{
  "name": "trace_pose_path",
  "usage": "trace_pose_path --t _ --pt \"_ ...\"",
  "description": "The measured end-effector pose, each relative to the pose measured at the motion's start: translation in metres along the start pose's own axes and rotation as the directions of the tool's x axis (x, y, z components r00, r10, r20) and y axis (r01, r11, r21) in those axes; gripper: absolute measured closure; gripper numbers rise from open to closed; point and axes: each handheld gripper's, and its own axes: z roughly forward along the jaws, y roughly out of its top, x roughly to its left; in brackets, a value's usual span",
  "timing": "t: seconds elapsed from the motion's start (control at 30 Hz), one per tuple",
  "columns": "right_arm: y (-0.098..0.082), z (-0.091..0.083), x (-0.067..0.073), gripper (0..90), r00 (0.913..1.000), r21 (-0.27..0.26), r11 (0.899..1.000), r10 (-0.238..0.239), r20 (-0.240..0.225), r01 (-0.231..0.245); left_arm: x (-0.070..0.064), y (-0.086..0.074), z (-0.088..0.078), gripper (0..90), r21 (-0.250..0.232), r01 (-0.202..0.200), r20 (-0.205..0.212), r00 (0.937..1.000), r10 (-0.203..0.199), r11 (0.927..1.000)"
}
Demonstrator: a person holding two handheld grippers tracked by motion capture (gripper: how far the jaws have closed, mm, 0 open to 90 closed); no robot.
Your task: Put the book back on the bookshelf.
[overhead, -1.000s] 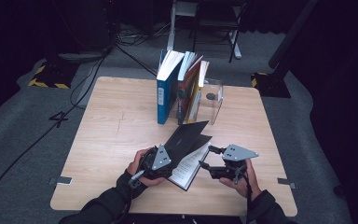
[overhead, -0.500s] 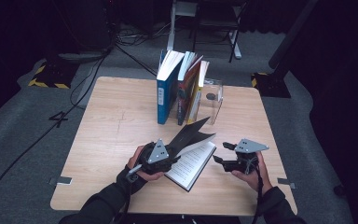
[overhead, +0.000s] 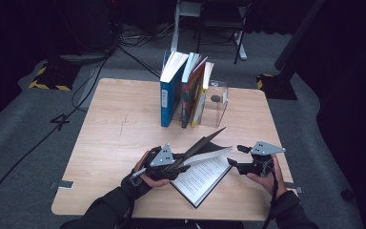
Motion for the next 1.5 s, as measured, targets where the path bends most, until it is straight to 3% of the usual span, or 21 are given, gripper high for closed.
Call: trace_pose_path --t 0.23,0.5,0.53,0.7,0.83,0.87,0.97,1.0,1.23,1.33,1.5 --pt "-0.003 0.002 0.003 29.5 1.0000 0.000 1.000 -0.009 -0.002 0.009 0.002 -0.001 -0.005 55.2 -0.008 -0.009 0.096 0.9953 0.010 0.9999" --pt "0.000 0.002 0.007 33.6 0.9996 -0.040 0.999 -0.027 0.009 0.027 0.012 -0.005 -0.010 53.8 -0.018 0.019 0.115 0.9933 -0.017 0.9997" --pt "0.002 0.002 0.009 35.0 0.9985 -0.052 0.997 -0.051 0.017 0.052 0.014 -0.006 -0.011 53.5 -0.013 0.029 0.108 0.9938 -0.028 0.9995" --pt "0.005 0.003 0.012 41.1 0.9978 -0.075 0.995 -0.066 0.001 0.066 0.018 -0.006 -0.014 54.1 0.006 0.026 0.086 0.9959 -0.026 0.9996" --pt "0.006 0.002 0.016 46.9 0.9971 -0.083 0.994 -0.073 -0.024 0.071 0.017 -0.004 -0.015 53.5 0.038 -0.009 0.035 0.9994 0.007 0.9993" --pt "0.009 0.002 0.020 54.8 0.9947 -0.091 0.991 -0.098 -0.033 0.094 0.017 -0.003 -0.015 52.3 0.041 -0.007 0.021 0.9998 0.006 0.9991" --pt "0.011 0.003 0.024 59.4 0.9915 -0.096 0.989 -0.119 -0.054 0.113 0.015 0.000 -0.013 52.7 0.055 -0.014 0.004 0.9999 0.014 0.9984" --pt "0.012 0.003 0.025 60.3 0.9907 -0.092 0.988 -0.130 -0.040 0.126 0.012 0.002 -0.012 53.0 0.061 -0.033 -0.003 0.9995 0.033 0.9976" --pt "0.014 0.002 0.028 61.4 0.9890 -0.088 0.986 -0.146 -0.023 0.144 0.008 0.006 -0.005 49.2 0.079 -0.059 -0.009 0.9982 0.060 0.9951" --pt "0.017 0.003 0.030 61.4 0.9896 -0.089 0.986 -0.144 -0.005 0.143 0.006 0.006 0.001 44.9 0.117 -0.077 0.005 0.9970 0.077 0.9901" --pt "0.021 0.003 0.034 61.4 0.9899 -0.087 0.986 -0.140 0.021 0.142 0.005 0.008 0.007 41.8 0.119 -0.079 -0.017 0.9965 0.081 0.9898"
